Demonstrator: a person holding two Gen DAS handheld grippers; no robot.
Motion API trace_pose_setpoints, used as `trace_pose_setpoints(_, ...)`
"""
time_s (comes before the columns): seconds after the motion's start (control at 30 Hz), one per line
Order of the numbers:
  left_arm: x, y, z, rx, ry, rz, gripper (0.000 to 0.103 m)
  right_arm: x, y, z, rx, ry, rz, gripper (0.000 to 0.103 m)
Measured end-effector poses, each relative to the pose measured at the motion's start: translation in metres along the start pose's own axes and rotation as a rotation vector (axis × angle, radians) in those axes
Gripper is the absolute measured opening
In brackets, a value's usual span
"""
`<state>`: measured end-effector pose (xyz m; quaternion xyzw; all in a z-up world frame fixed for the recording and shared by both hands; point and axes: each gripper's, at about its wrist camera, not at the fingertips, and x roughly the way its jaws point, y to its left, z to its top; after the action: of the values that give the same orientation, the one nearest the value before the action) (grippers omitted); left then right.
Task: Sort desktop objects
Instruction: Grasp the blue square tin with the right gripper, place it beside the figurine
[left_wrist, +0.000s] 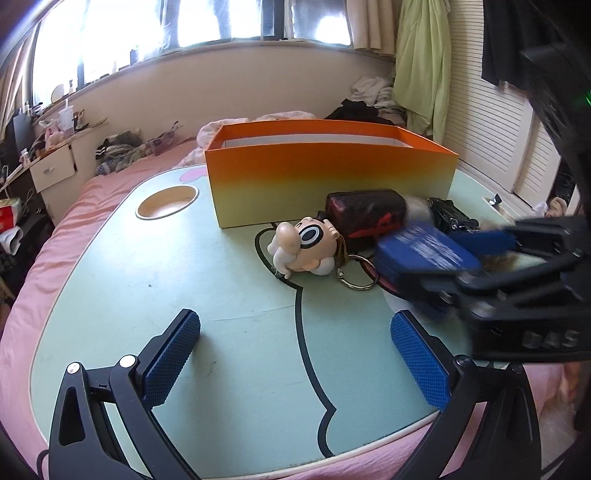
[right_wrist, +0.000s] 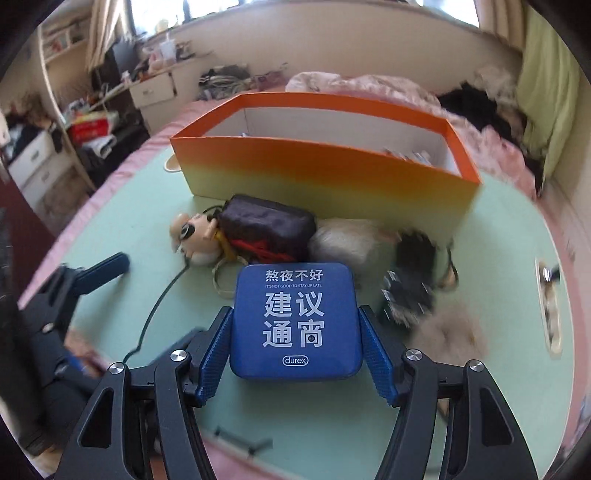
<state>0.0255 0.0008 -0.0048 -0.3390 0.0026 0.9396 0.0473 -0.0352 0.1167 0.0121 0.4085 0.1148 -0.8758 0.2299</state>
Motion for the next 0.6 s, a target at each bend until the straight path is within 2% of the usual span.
trace_pose_setpoints(0.07,0.000,0.000,0.000,0.000,0.000,-0.001,0.103,-0.014,-0.002,-0.005,0.022,-0.090,0.021,0.068)
trace_pose_setpoints(0.13,0.000,0.000,-0.001,0.000,0.001,-0.002,0.103,-0.031,-0.008,-0.015,0.036,-0.149,0.051,0.080)
trace_pose_setpoints(0.17,0.000,0.000,-0.001,0.000,0.000,-0.002,0.103,-0.042,-0.011,-0.024,0.038,-0.180,0.050,0.089)
trace_pose_setpoints(0.2,0.001,0.000,-0.001,0.000,0.000,-0.001,0.103,-0.050,-0.013,-0.034,0.033,-0.199,0.032,0.093)
trace_pose_setpoints(0.27,0.001,0.000,-0.001,0.000,0.001,-0.003,0.103,-0.057,-0.014,-0.051,0.011,-0.186,-0.018,0.093)
trace_pose_setpoints(0.37,0.001,-0.001,0.001,-0.001,0.003,-0.003,0.103,-0.042,-0.014,-0.076,-0.015,-0.088,-0.047,0.093)
trace_pose_setpoints(0.47,0.003,-0.001,0.001,0.001,0.005,-0.002,0.103,-0.034,-0.025,-0.082,0.014,-0.116,-0.061,0.103)
trace_pose_setpoints(0.6,0.004,-0.002,0.001,0.000,0.006,-0.003,0.103,-0.032,-0.029,-0.078,0.022,-0.127,-0.073,0.103)
